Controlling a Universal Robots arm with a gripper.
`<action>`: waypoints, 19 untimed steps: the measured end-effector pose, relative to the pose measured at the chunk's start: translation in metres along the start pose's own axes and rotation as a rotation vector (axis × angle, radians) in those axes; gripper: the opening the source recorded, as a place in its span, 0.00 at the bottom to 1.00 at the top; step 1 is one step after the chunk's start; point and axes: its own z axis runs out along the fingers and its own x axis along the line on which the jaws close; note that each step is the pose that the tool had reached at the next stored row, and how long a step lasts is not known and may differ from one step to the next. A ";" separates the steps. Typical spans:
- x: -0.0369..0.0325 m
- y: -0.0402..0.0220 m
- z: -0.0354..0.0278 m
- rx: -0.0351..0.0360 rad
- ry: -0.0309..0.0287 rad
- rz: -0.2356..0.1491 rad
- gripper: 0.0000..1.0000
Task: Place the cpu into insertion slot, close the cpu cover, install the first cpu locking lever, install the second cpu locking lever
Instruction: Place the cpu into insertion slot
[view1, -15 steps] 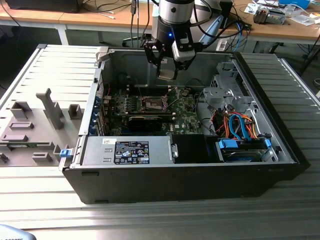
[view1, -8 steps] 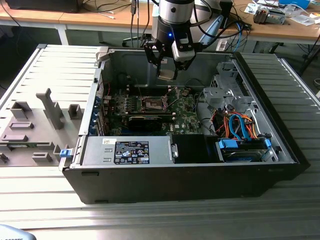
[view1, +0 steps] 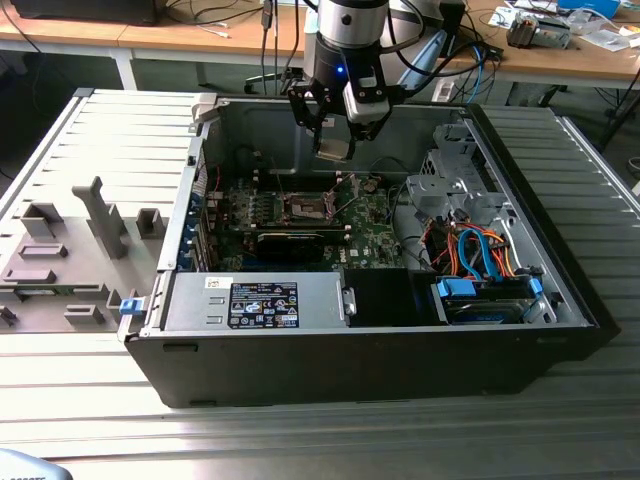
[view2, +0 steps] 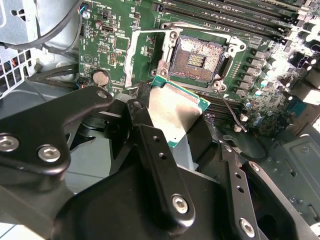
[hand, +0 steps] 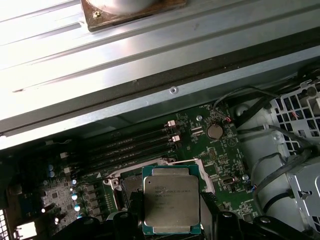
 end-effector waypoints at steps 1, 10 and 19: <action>0.0000 0.0000 0.0000 0.0000 0.0000 0.001 0.55; 0.0000 0.0000 0.0001 -0.0001 -0.0008 0.009 0.55; 0.0000 0.0000 0.0002 -0.0002 -0.0014 0.016 0.55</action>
